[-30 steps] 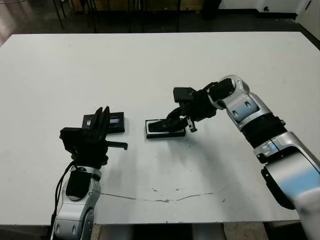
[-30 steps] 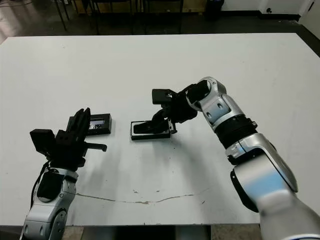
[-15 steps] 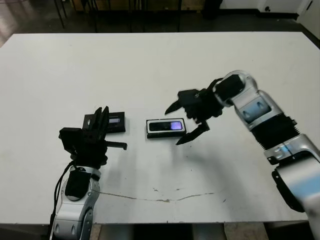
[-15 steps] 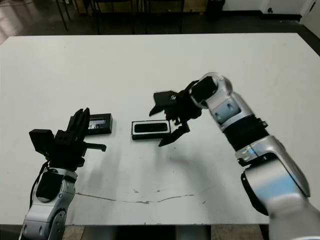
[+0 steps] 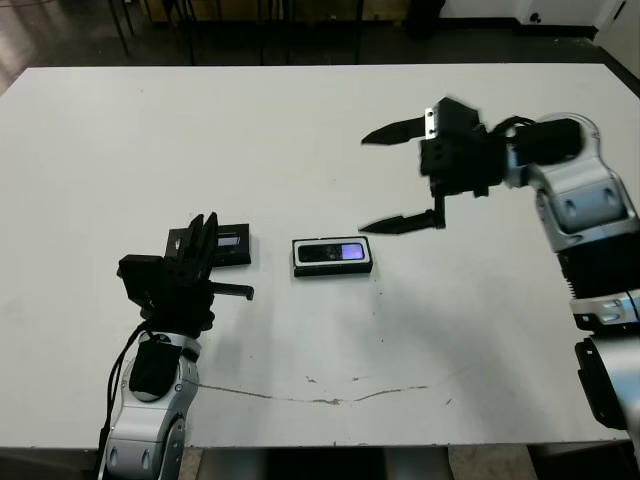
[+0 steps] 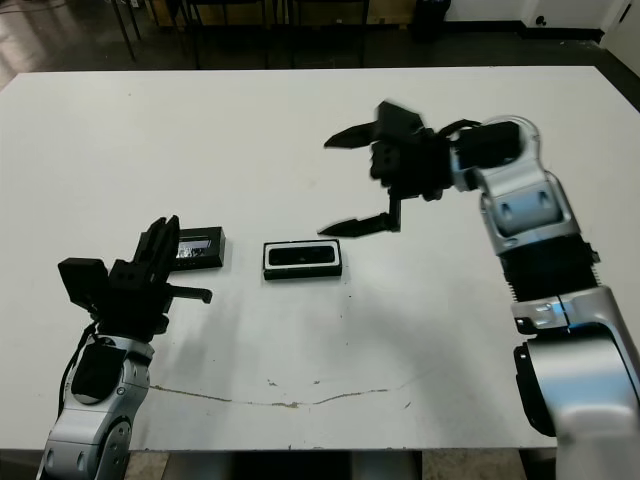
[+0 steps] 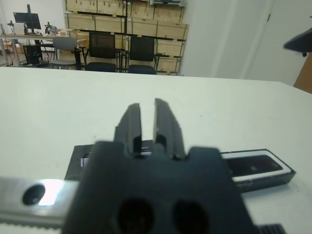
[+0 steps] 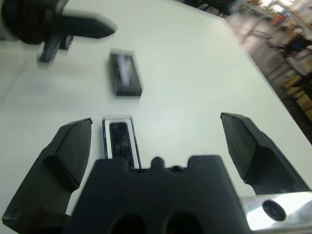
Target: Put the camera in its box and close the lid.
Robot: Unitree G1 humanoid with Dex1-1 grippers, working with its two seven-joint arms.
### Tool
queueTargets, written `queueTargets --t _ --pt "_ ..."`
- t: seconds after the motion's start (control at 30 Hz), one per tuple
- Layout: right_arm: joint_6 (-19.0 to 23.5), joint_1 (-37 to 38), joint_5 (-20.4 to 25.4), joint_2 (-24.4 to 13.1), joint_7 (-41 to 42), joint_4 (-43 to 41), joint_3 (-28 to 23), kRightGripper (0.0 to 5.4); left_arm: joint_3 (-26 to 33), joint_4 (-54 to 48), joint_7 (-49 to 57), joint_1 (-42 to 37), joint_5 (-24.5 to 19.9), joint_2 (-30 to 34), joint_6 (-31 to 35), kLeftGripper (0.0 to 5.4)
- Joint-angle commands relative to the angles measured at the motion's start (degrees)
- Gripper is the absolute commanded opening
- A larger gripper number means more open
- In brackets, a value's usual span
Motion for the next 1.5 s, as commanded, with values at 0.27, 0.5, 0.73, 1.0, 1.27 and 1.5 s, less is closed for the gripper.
queueTargets --t 0.27,0.5,0.73,1.0,1.27,1.5 --pt "3.9 23.3 6.1 2.6 -21.2 -18.2 -11.0 4.14 12.7 -0.1 -13.1 -8.1 -5.2 19.3 4.9 0.00" --pt "4.3 23.2 10.8 -1.2 -16.8 -14.1 -12.5 2.55 13.9 17.1 -36.9 -23.7 -11.1 39.8 7.7 0.84" --pt "2.2 21.8 10.2 -2.8 -16.5 -10.1 -12.4 0.97 5.6 34.3 -48.8 -37.1 -7.5 42.6 4.7 2.52" --pt "1.5 20.6 10.4 -3.9 -15.4 -7.1 -12.0 0.00 -2.6 49.1 -64.0 -49.9 -5.0 41.6 6.1 4.47" --pt "0.5 20.0 9.6 -3.9 -15.3 -4.8 -11.5 0.00 -6.2 58.0 -72.3 -53.6 -3.4 38.3 1.7 5.38" --pt "-1.2 19.3 8.6 -3.5 -15.6 -3.1 -10.7 0.00 -7.6 63.9 -75.7 -54.4 -0.8 37.6 -3.8 5.38"
